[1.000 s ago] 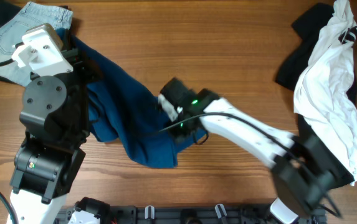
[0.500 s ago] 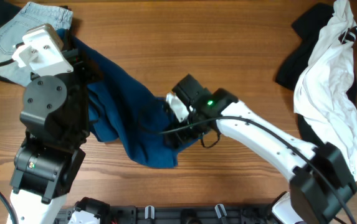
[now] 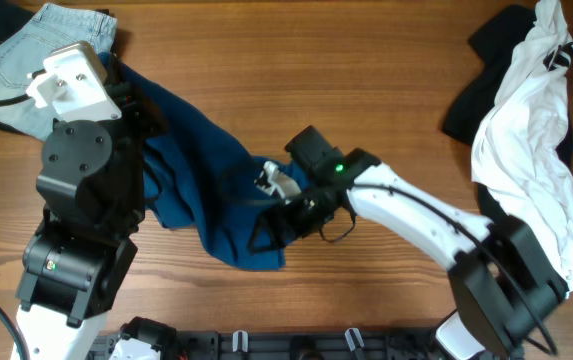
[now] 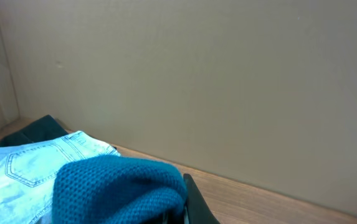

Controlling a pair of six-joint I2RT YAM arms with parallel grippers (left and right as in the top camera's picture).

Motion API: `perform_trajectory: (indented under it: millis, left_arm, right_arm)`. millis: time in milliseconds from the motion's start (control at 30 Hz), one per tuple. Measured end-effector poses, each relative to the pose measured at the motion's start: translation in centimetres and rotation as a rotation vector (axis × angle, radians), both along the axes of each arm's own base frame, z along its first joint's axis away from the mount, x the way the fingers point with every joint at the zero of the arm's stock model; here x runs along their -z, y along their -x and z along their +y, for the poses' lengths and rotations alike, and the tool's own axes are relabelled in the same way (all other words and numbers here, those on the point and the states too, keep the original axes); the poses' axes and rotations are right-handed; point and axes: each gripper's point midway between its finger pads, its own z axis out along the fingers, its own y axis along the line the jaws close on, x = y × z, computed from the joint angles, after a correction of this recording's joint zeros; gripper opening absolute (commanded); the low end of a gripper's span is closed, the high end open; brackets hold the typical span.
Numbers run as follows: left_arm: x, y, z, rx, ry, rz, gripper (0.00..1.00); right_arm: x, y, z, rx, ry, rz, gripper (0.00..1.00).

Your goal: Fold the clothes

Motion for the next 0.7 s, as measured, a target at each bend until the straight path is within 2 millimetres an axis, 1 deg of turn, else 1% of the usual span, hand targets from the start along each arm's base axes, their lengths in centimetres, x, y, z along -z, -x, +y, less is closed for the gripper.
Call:
perform_trajectory:
  millis: [33, 100, 133, 267, 333, 433, 633, 700]
  left_arm:
    - [0.0, 0.0, 0.0, 0.000, 0.000, -0.001, 0.04]
    - [0.0, 0.0, 0.0, 0.000, 0.000, 0.000, 0.04]
    - [0.0, 0.0, 0.0, 0.000, 0.000, -0.001, 0.04]
    - [0.0, 0.0, 0.0, 0.000, 0.000, -0.001, 0.04]
    - [0.0, 0.0, 0.0, 0.000, 0.000, -0.001, 0.04]
    - [0.0, 0.0, 0.0, 0.000, 0.000, -0.001, 0.04]
    - [0.0, 0.0, 0.0, 0.000, 0.000, -0.001, 0.04]
    - [0.0, 0.0, 0.0, 0.000, 0.000, -0.001, 0.04]
  right_arm:
    - [1.4, -1.0, -0.8, 0.037, 0.028, 0.033, 0.92]
    - [2.8, -2.0, -1.6, 0.075, 0.045, 0.082, 0.92]
    - [3.7, -2.5, -2.0, 0.091, 0.043, 0.117, 0.90]
    - [6.6, -3.6, -3.6, 0.152, 0.028, 0.255, 0.86]
    - [6.7, -3.8, -3.9, 0.167, 0.009, 0.284, 0.86]
    - [7.0, -3.8, -4.0, 0.166, 0.034, 0.271, 0.85]
    - [7.7, -4.1, -4.7, 0.195, 0.198, 0.200, 0.85]
    - [7.9, -4.5, -5.3, 0.217, 0.259, 0.170, 0.88]
